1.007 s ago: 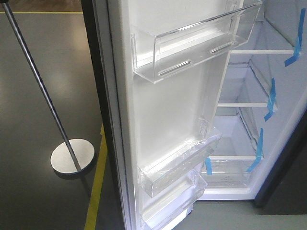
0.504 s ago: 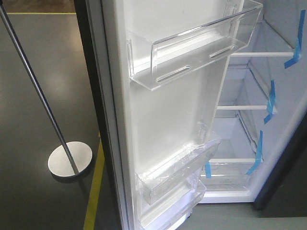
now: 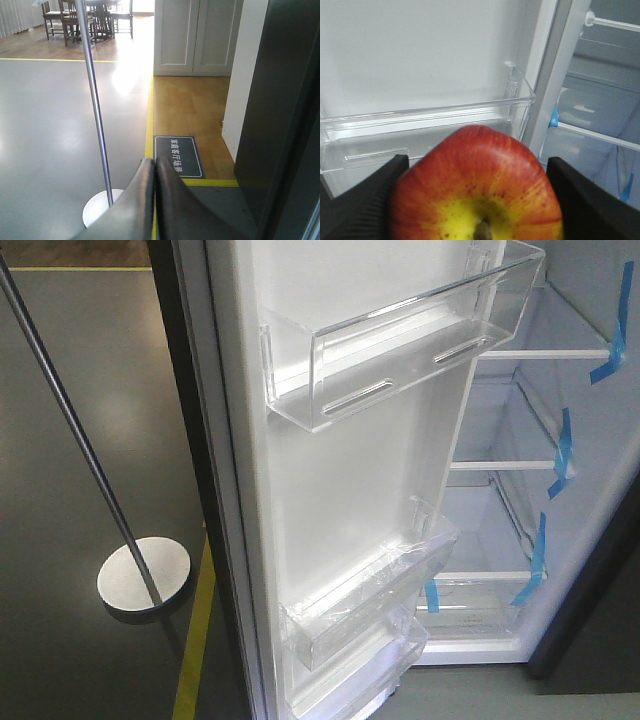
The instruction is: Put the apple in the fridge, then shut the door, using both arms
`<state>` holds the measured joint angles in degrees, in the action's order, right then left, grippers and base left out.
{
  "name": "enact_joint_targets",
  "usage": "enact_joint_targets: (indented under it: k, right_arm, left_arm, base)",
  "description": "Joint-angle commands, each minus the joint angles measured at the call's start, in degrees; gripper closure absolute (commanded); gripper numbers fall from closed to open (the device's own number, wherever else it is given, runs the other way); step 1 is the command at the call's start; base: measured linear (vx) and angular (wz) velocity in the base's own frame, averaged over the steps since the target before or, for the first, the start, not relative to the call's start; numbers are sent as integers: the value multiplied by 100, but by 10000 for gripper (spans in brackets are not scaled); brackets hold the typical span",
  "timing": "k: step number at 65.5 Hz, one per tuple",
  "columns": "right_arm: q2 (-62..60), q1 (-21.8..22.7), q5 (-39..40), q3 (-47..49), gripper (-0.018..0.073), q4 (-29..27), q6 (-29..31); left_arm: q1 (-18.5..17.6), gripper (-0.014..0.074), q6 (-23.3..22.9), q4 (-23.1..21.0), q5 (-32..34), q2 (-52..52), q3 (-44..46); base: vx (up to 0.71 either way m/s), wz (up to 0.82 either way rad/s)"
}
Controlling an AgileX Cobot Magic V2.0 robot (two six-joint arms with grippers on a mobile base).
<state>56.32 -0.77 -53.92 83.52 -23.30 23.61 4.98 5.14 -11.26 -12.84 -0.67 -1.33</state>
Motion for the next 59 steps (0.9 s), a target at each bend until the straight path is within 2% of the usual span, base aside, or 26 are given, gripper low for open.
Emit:
enact_joint_targets:
  k: [1,59]
  right_arm:
    - [-49,20,464,173,482,-121,30]
    - [-49,20,464,173,482,-121,30]
  left_arm:
    - [-38,603,-47,-51,407,-81,96]
    - [-38,603,-47,-51,407,-81,96]
  base:
    - [0,0]
    - [0,0]
